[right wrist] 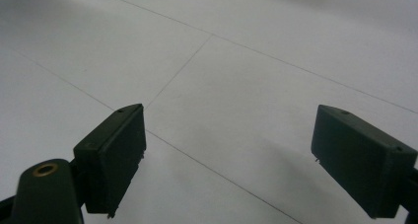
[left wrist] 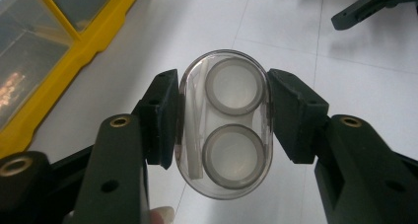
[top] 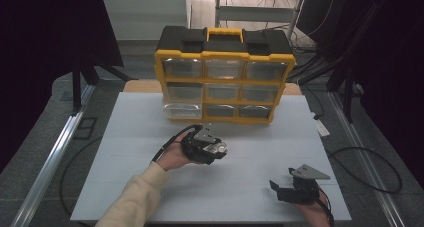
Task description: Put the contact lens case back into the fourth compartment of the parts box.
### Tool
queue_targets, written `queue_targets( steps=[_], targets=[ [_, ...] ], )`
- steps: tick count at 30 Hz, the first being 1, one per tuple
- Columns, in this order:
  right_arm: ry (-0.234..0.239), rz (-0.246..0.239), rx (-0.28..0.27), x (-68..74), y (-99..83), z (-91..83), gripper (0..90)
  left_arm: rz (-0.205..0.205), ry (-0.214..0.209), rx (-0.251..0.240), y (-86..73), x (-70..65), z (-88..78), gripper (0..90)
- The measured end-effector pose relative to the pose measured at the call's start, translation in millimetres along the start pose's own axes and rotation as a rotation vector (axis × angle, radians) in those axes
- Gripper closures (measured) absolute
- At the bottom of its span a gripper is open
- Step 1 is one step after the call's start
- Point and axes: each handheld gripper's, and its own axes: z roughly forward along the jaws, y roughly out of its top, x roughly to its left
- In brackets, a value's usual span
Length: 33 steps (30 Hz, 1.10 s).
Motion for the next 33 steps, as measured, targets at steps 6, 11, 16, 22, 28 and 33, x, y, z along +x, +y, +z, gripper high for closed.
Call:
queue_targets(
  steps=[6,11,16,22,28,33],
  targets=[
    [0.0,0.003,-0.001,-0.1,0.0,-0.4,13.9,-0.005,0.009,-0.02,1.0,-1.5,-4.0,48.3],
    [0.0,0.004,-0.001,0.0,0.0,-0.4,14.0,-0.014,0.033,-0.047,1.4,-1.6,-9.9,48.3],
    [0.0,0.0,0.0,0.0,0.0,-0.1,14.0,-0.019,0.036,-0.066,1.4,-1.9,-14.2,48.3],
    [0.0,0.001,0.001,0.0,-0.1,-0.2,14.0,-0.024,0.044,-0.078,1.5,-1.4,-19.0,48.3],
    [-0.001,0.0,0.003,0.2,-0.1,-0.1,14.0,-0.035,0.051,-0.091,1.0,0.2,-24.2,48.3],
    [-0.001,0.0,0.002,0.1,0.0,-0.1,14.0,-0.042,0.058,-0.109,1.5,0.9,-29.1,48.3]
  ],
)
